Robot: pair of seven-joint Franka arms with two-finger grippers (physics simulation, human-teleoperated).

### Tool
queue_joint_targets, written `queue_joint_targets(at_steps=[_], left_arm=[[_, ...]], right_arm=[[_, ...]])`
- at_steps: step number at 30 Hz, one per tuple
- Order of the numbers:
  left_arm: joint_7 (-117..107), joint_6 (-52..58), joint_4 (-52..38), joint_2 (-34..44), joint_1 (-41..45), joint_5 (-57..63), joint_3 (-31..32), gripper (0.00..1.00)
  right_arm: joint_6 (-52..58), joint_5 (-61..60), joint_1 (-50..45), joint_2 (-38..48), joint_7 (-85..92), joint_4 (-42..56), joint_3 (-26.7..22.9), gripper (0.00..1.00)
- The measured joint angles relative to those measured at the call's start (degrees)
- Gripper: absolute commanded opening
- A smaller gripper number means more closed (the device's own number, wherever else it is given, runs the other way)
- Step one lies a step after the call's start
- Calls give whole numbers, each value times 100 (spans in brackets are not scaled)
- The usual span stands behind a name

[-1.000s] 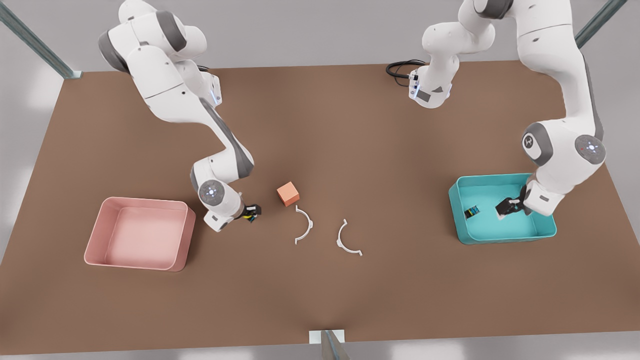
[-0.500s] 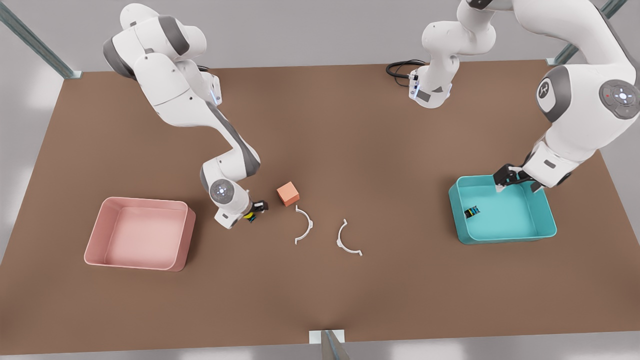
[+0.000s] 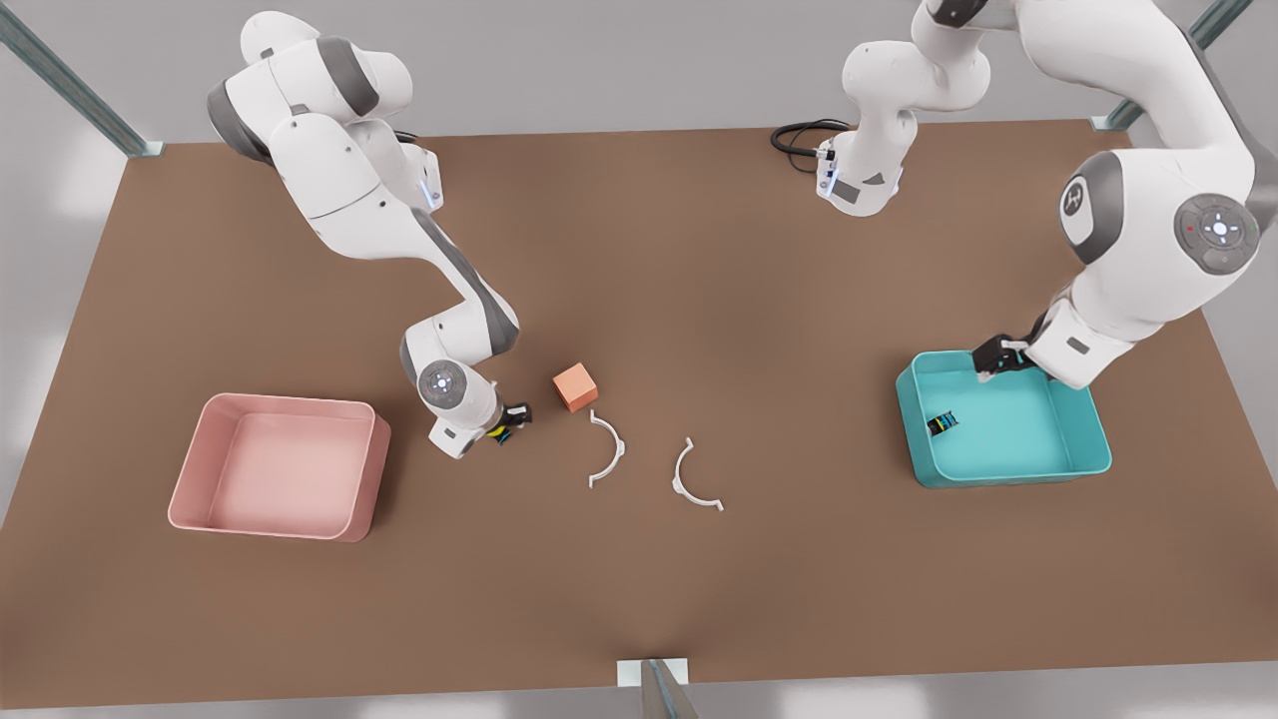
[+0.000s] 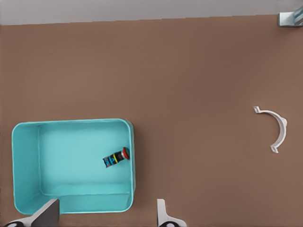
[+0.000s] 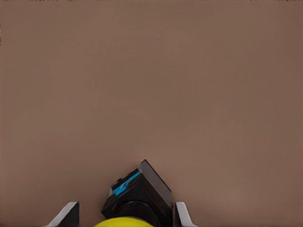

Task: Place the red button in the blue storage box with the left arm, and place the yellow button in the pink storage box with the right arm

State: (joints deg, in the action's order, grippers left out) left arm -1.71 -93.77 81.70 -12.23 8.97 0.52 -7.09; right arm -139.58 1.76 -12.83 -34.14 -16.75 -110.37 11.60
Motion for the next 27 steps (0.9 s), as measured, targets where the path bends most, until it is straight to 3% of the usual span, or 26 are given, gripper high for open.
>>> queue_joint_targets(at_steps=[7,20,27], left_arm=[[-28,1,-3,-93,-31,-6,-370,100],[-46,128,-10,-82,-9,-13,-413,100],[-51,153,-8,-84,-9,-14,-413,100]], right_arm=[[-39,-1,19,-27,44,6,-10,73],[-161,72,35,-77,91,4,-69,71],[-181,117,16,-56,116,17,-65,64]])
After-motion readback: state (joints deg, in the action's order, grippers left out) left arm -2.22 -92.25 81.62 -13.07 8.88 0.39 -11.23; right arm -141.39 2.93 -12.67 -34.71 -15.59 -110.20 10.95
